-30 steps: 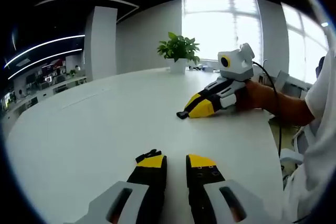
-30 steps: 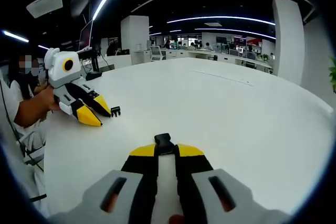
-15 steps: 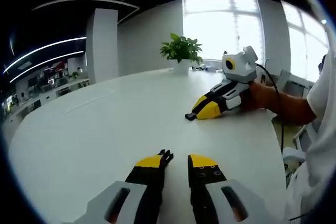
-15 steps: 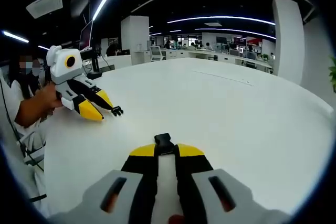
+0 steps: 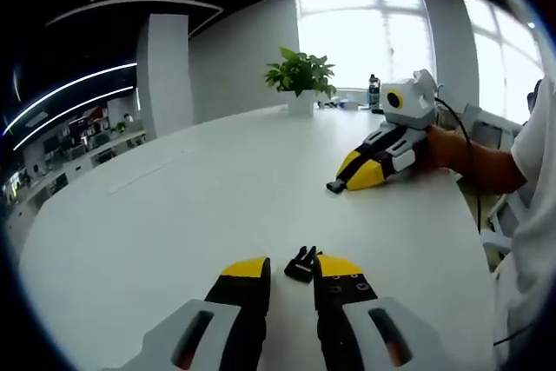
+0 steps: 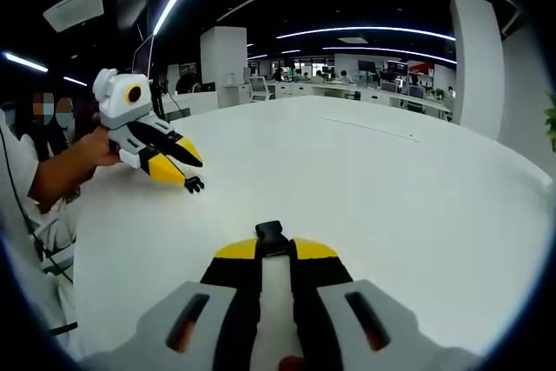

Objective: Snap the two parts of the plastic buckle together until the buckle closes and remains connected.

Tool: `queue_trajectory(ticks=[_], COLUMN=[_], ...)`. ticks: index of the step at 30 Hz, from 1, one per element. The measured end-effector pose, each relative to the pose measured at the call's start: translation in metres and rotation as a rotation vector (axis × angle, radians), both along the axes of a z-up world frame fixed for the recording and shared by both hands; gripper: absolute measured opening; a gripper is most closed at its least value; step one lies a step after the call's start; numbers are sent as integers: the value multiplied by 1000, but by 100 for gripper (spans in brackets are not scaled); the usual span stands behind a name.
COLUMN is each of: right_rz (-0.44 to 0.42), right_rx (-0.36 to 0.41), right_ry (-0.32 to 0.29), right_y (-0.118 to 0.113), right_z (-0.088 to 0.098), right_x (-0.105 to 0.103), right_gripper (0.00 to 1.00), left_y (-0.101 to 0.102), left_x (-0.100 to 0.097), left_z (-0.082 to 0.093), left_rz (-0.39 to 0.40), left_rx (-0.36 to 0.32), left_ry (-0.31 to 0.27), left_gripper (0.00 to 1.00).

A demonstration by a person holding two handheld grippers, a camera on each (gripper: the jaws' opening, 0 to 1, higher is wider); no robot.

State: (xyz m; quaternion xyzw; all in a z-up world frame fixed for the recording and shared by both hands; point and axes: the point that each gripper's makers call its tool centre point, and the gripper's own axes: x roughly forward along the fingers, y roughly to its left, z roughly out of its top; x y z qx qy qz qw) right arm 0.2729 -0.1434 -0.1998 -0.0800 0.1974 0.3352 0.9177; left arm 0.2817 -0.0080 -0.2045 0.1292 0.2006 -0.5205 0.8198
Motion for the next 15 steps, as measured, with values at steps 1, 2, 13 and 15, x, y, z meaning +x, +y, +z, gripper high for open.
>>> queue_trajectory(ticks=[1, 2, 13, 15], right_rz=[0, 1, 1, 1], right_rx=[0, 1, 2, 4], right_ry=[1, 1, 1, 2], right_y=[0, 0, -1, -2], right_z=[0, 0, 0, 0], right_x=[0, 0, 2, 3], right_gripper=[13, 13, 13, 13], left_y=[-1, -1, -4, -4], left_x=[-1, -1, -9, -10], left_z=[-2, -3, -4, -4], left_rz=[-5, -11, -52, -55], left_rx=[6, 10, 0, -1], left_ry=[2, 3, 19, 24], left_gripper=[18, 18, 17, 16])
